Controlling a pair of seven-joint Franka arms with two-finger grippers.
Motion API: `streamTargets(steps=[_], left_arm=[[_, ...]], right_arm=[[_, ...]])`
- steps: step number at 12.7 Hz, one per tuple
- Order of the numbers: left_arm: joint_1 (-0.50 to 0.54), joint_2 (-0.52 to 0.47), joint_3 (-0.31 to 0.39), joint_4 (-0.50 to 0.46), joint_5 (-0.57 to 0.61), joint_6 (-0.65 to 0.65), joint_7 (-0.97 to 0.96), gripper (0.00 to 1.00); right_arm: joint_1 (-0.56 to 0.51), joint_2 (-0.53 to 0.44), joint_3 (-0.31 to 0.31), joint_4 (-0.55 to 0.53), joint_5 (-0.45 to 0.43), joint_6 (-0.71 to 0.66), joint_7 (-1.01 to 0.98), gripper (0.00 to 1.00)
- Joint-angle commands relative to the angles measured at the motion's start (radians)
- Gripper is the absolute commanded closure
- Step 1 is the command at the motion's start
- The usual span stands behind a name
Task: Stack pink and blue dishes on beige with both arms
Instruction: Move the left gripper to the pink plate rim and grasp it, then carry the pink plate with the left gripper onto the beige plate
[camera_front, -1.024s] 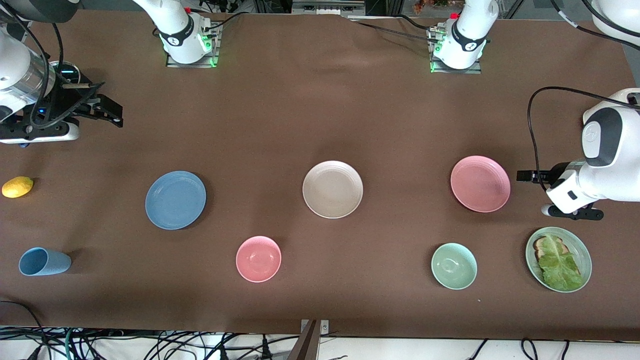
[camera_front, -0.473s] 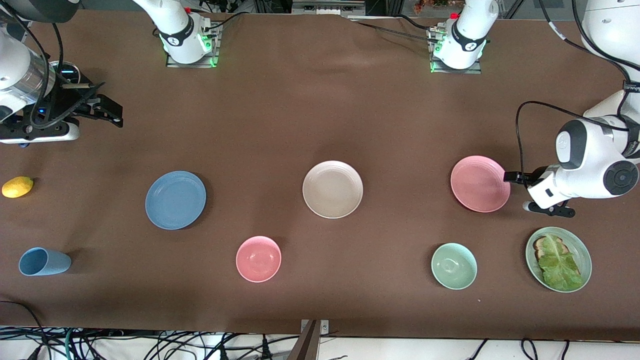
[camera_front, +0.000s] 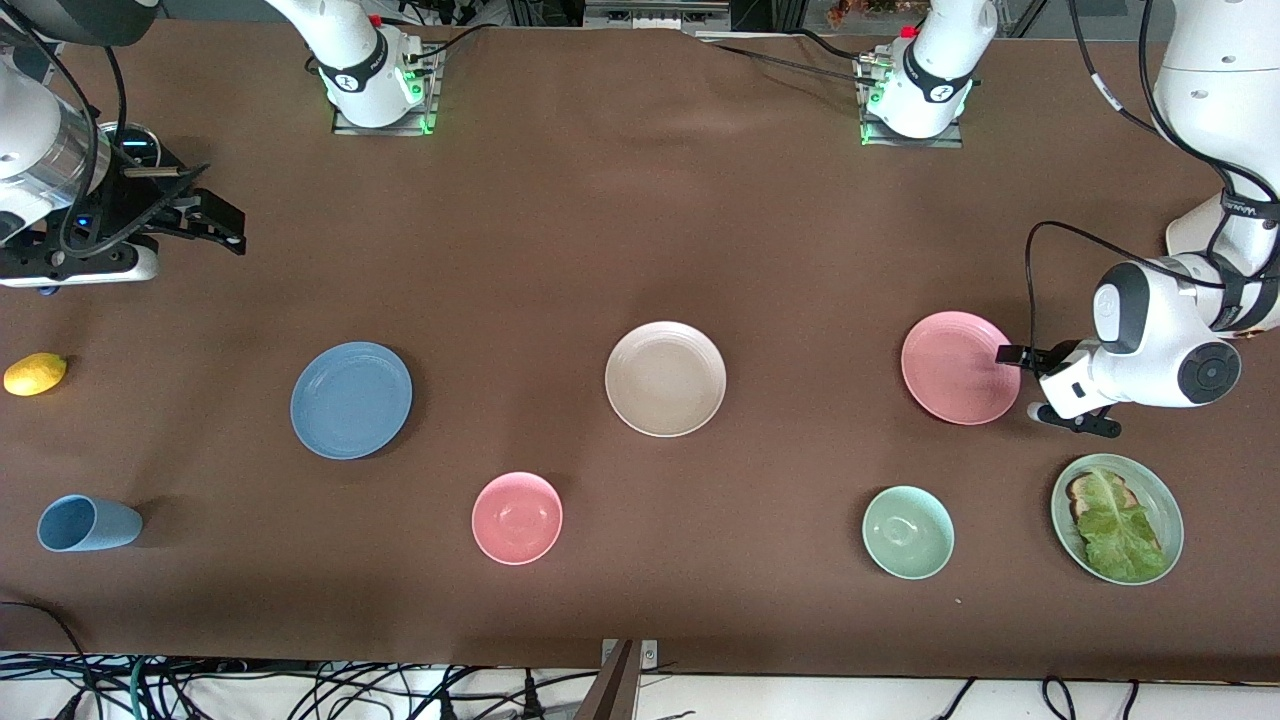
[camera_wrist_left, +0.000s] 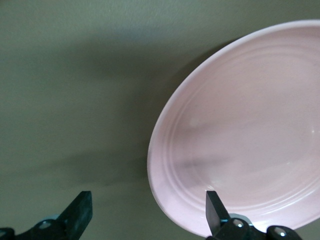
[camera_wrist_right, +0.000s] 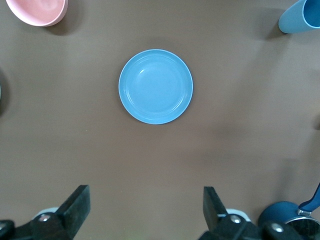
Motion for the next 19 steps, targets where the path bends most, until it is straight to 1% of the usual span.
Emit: streamTargets(steps=[1,2,3,4,5,8,9,12,13,14,16,17,19], left_arm=[[0.011,0.02,-0.01,0.002,0.007,0.023,0.027,0.01],[0.005,0.024,-0.01,-0.001,0.007,0.032,0.027,0.12],[0.007,0.024,-0.01,-0.004,0.007,0.034,0.021,0.46],[0.013,0.024,-0.011,-0.003,0.007,0.036,0.027,0.87],[0.01,0.024,-0.01,-0.003,0.008,0.034,0.029,1.0],[-0.031,0.024,-0.01,-0.001,0.033,0.026,0.029,1.0],[-0.035,0.024,-0.011,0.002,0.05,0.026,0.02,1.0],[-0.036,0.013,-0.013,0.016,0.051,0.01,0.024,1.0],[-0.045,0.004,-0.025,0.035,0.048,-0.009,0.015,1.0],[-0.049,-0.004,-0.036,0.069,0.039,-0.067,0.011,1.0],[-0.047,-0.006,-0.073,0.167,0.036,-0.208,-0.014,1.0],[-0.049,-0.005,-0.088,0.201,0.03,-0.251,-0.035,1.0],[-0.05,-0.007,-0.117,0.236,-0.024,-0.276,-0.074,1.0]], right_arm=[[-0.004,-0.011,-0.007,-0.003,0.018,0.0,-0.012,0.0],[-0.004,-0.011,-0.007,-0.003,0.016,0.0,-0.012,0.0],[-0.004,-0.011,-0.009,-0.003,0.018,-0.001,-0.012,0.0],[-0.004,-0.011,-0.009,-0.003,0.016,0.0,-0.012,0.0],[-0.004,-0.011,-0.009,-0.003,0.016,0.003,-0.012,0.0],[-0.004,-0.011,-0.009,-0.001,0.016,0.005,-0.012,0.0],[-0.004,-0.011,-0.009,-0.001,0.016,0.005,-0.012,0.0],[-0.005,-0.011,-0.009,-0.003,0.016,0.003,-0.014,0.0],[-0.004,-0.011,-0.009,-0.001,0.016,0.003,-0.014,0.0],[-0.004,-0.011,-0.009,-0.001,0.016,0.003,-0.014,0.0],[-0.004,-0.011,-0.009,-0.001,0.016,0.005,-0.014,0.0],[-0.004,-0.011,-0.009,0.0,0.016,0.005,-0.014,0.0],[-0.004,-0.011,-0.007,0.006,0.014,0.005,-0.012,0.0]])
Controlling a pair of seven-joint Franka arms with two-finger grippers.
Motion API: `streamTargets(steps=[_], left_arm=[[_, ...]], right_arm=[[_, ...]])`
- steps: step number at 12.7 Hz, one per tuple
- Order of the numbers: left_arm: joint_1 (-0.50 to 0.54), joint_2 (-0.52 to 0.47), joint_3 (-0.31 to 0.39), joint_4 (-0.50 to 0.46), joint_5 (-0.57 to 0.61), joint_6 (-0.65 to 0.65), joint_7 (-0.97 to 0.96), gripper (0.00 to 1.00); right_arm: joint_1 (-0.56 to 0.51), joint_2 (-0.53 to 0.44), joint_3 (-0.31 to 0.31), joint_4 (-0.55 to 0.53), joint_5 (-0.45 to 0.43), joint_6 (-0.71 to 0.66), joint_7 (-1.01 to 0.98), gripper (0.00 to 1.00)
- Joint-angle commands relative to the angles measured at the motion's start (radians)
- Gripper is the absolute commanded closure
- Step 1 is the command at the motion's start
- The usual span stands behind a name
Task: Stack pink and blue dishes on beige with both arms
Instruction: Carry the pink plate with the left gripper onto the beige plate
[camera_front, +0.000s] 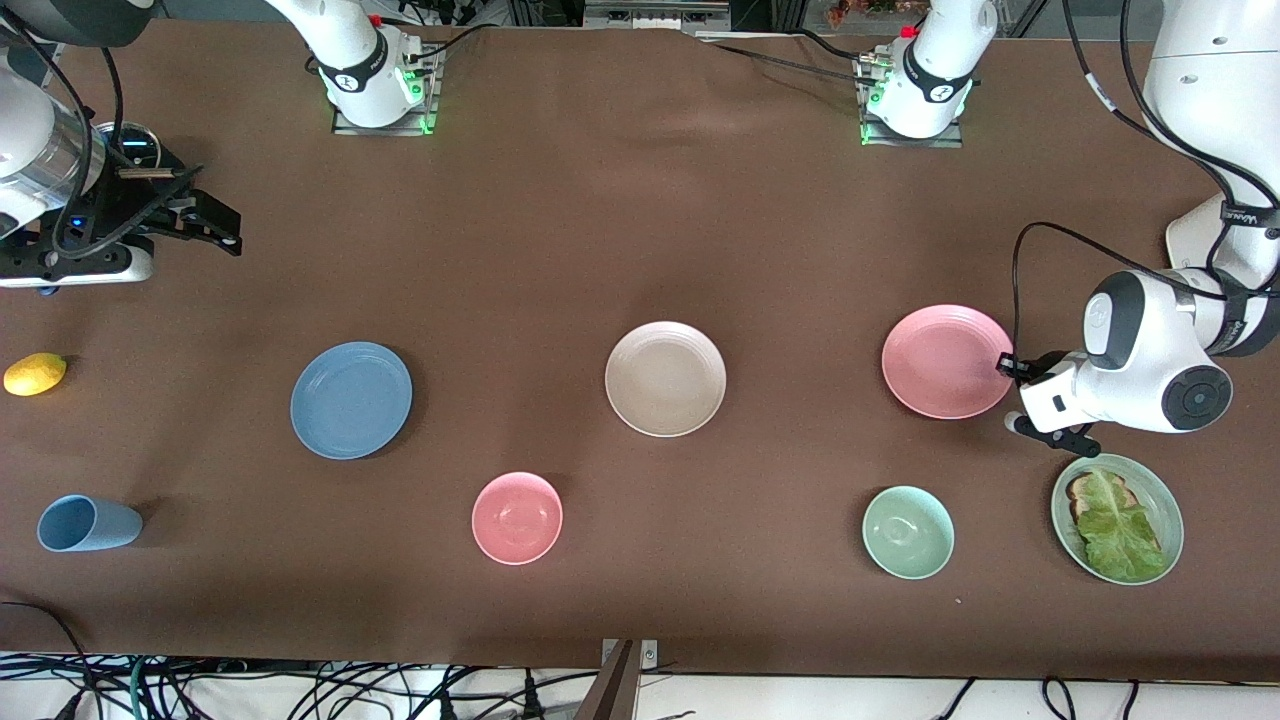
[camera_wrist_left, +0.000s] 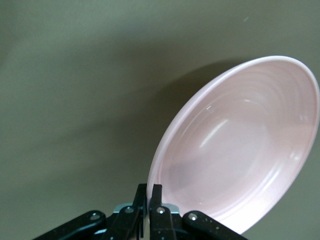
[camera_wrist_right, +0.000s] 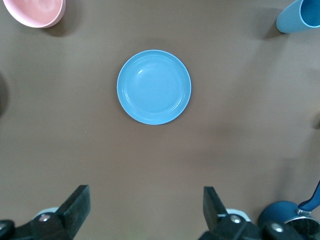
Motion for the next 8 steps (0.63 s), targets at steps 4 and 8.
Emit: streamTargets(steps=[4,8], left_arm=[[-0.007,-0.007,-0.101,0.096,-0.109,-0.083,-0.149,1.0],[-0.058,0.008,-0.196,0.151,-0.212,-0.084,-0.37,1.0]], right_arm=[[0.004,0.0,0.001,0.012,-0.018,0.008,-0.004,0.0],[0.001,-0.002,0.002,0.012,0.001,0.008,0.008,0.0]])
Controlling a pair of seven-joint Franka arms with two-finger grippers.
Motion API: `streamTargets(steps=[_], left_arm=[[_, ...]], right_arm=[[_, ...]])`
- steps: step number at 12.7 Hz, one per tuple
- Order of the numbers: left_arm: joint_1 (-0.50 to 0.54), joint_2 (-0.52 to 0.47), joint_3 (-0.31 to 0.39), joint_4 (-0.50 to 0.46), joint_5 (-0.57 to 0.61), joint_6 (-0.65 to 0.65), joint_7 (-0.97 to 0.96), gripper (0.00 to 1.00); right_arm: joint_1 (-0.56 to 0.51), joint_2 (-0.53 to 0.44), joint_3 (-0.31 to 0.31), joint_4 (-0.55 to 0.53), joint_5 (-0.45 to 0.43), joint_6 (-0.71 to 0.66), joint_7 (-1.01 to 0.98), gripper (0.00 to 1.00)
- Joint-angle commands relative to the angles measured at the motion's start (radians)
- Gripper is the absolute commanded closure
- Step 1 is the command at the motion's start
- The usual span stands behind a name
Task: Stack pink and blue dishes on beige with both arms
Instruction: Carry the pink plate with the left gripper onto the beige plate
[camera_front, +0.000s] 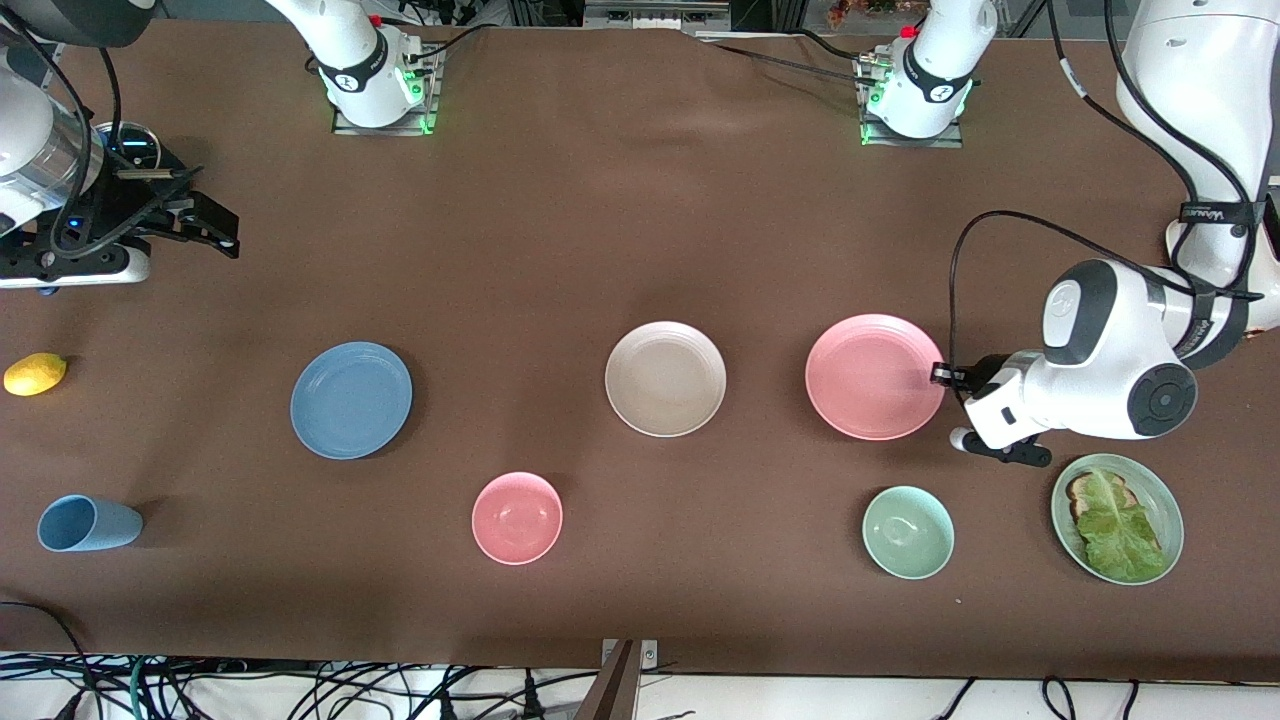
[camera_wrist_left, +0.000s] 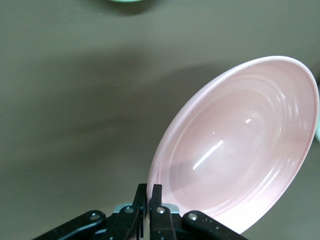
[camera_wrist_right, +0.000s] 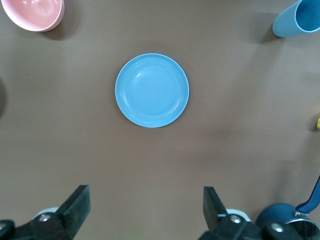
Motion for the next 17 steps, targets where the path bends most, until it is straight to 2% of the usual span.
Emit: streamTargets(steps=[1,2,4,7,14,17], left_arm=[[-0.075,0.014,-0.022,0.053,-0.103,-0.026,-0.12,1.0],[-0.117,0.024,-0.022,0.061,-0.111,-0.017,-0.164,1.0],[-0.172,0.075,-0.022,0.134,-0.157,-0.009,-0.22,1.0],[-0.255,0.129,-0.022,0.19,-0.179,-0.003,-0.27,1.0],[-0.372,0.202,-0.01,0.188,-0.166,0.095,-0.367,1.0],[-0.415,0.216,0.027,0.188,-0.168,0.103,-0.389,1.0]], right_arm=[[0.0,-0.002,0.001,0.013,0.024,-0.002,0.008,0.0],[-0.003,0.001,-0.001,0.013,0.038,0.004,0.008,0.0],[-0.002,0.053,0.001,0.039,0.047,0.013,0.008,0.0],[-0.005,0.062,-0.001,0.066,0.046,0.013,0.005,0.0],[-0.003,0.061,0.001,0.066,0.035,0.01,0.005,0.0],[-0.003,0.061,0.001,0.063,0.037,-0.001,-0.001,0.0]])
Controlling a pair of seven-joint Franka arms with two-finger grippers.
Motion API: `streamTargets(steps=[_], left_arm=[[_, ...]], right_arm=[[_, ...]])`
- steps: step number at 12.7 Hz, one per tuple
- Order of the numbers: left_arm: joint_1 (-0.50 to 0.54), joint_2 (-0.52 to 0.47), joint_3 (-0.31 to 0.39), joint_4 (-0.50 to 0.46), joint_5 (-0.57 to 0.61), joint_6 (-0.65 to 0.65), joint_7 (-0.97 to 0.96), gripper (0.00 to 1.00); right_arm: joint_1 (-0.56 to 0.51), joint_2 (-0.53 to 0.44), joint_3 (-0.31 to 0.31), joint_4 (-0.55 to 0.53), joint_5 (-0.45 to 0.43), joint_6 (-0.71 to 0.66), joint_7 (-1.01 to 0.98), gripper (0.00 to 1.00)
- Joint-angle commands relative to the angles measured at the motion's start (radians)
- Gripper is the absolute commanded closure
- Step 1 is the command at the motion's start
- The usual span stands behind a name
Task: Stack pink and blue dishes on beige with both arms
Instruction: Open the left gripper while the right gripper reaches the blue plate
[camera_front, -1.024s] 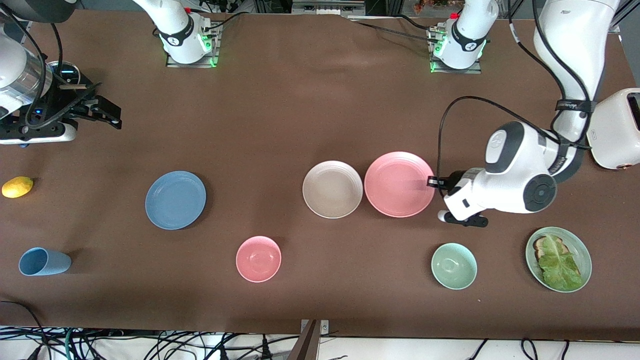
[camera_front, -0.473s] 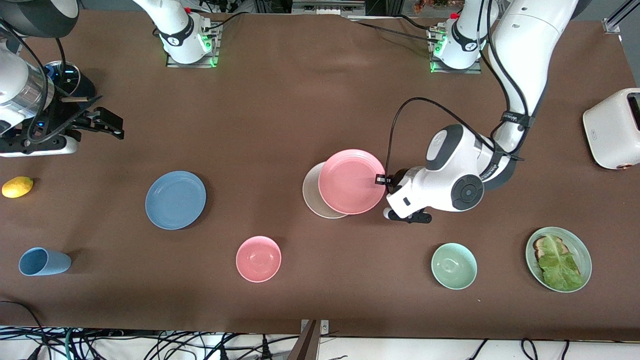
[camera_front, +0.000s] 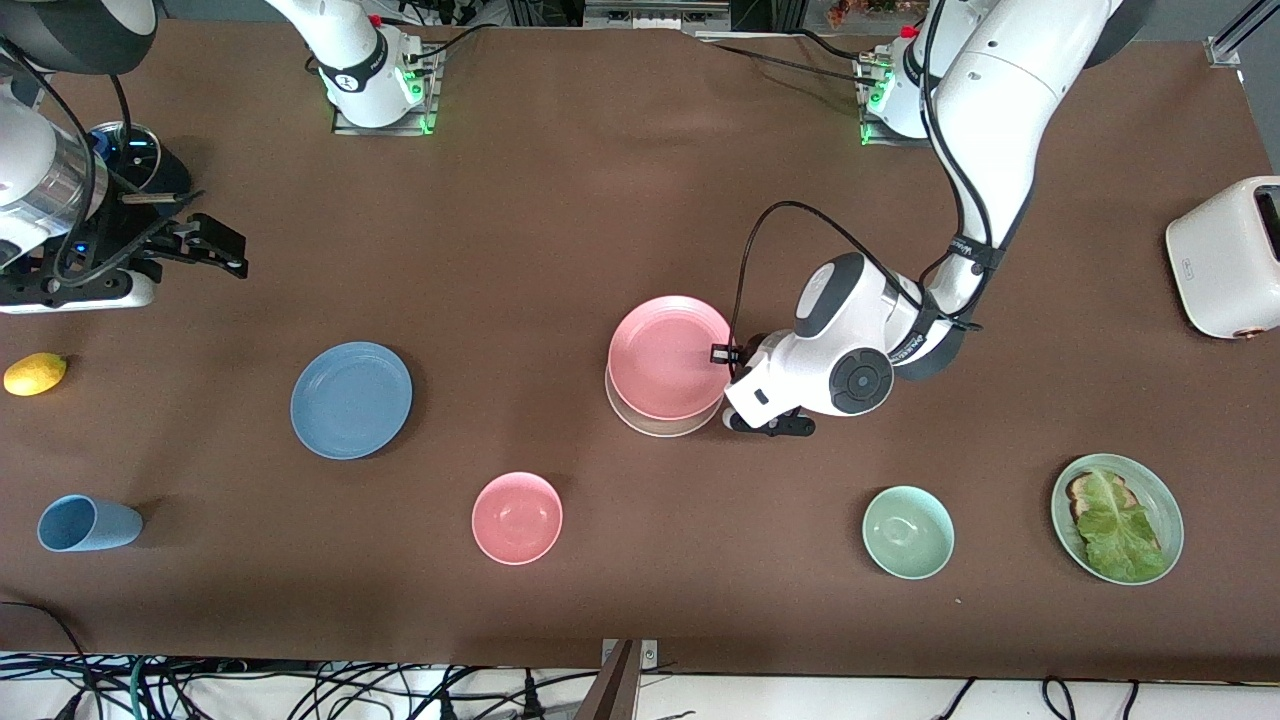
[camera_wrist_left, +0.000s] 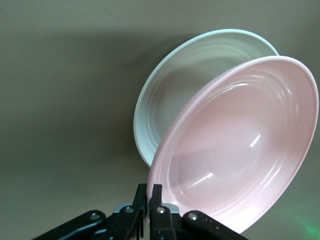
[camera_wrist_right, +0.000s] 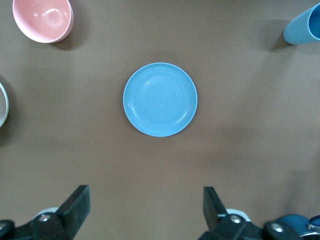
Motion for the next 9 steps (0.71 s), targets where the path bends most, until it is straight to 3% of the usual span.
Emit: streamTargets(steps=[1,9], left_arm=[[-0.04,0.022,0.036,0.04,-0.012,-0.005,-0.015,1.0],[-0.053,0.031,0.045,0.037,0.054,-0.007,-0.014,1.0]], right_arm=[[-0.001,0.005,0.0,0.017,0.002,-0.017,-0.008,0.0],[-0.006,0.078,0.0,0.015,-0.021,0.027,-0.012,0.0]])
